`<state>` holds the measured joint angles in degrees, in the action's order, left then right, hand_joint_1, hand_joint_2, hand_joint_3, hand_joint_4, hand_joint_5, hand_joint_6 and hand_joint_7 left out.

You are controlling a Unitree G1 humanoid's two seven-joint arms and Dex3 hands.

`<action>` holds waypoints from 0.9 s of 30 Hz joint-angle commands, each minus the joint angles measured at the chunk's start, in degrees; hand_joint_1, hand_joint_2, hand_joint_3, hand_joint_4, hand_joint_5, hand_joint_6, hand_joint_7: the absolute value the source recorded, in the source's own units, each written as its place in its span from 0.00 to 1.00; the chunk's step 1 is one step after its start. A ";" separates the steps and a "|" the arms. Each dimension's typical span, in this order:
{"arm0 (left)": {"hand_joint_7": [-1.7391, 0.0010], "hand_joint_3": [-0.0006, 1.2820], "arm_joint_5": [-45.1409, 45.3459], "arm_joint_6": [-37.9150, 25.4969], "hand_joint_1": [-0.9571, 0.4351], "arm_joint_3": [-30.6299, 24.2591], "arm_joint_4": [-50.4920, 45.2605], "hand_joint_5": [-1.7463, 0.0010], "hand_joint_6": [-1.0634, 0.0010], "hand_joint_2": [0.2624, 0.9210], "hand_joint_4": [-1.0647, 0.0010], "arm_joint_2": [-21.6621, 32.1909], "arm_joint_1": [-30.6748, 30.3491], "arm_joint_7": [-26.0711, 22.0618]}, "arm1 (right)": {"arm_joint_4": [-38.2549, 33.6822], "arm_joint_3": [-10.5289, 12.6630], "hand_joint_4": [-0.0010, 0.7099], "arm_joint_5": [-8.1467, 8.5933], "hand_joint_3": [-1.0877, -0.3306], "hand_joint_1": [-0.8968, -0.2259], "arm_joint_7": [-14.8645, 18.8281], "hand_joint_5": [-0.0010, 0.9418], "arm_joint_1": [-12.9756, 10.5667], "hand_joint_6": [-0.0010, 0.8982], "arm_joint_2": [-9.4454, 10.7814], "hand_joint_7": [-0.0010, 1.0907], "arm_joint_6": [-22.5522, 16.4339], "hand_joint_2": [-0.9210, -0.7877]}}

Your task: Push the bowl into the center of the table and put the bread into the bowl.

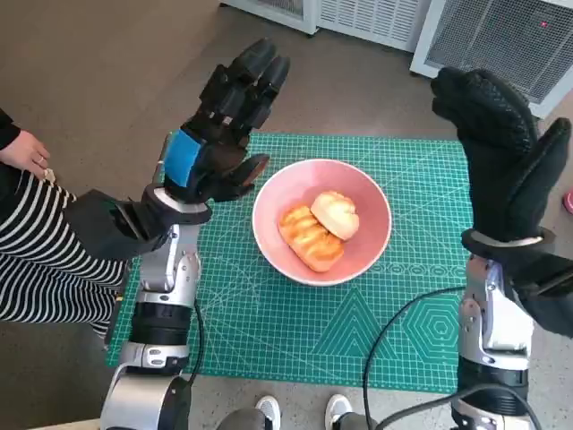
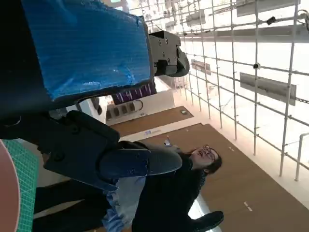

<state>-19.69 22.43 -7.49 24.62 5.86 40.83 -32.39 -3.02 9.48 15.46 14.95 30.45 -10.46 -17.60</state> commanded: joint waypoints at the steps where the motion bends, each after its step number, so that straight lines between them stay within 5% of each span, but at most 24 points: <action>1: 0.74 0.35 0.94 0.79 0.20 0.51 -0.87 0.98 1.00 1.00 0.93 -0.12 -0.59 0.48 | -0.34 -0.06 0.22 -0.86 0.57 0.36 -0.44 0.00 -0.72 0.07 -0.18 0.46 0.65 0.00; 27: 0.73 0.30 1.85 1.53 0.20 1.88 -3.72 0.97 1.00 0.99 0.92 -2.20 -2.60 3.30 | 0.66 -0.26 0.19 -1.64 0.54 0.31 -1.29 0.00 -3.45 0.06 0.02 0.44 0.53 0.00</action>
<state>-18.25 23.21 -5.74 21.98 3.91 38.92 -29.49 -2.58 9.43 14.91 14.10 28.79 -10.48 -17.72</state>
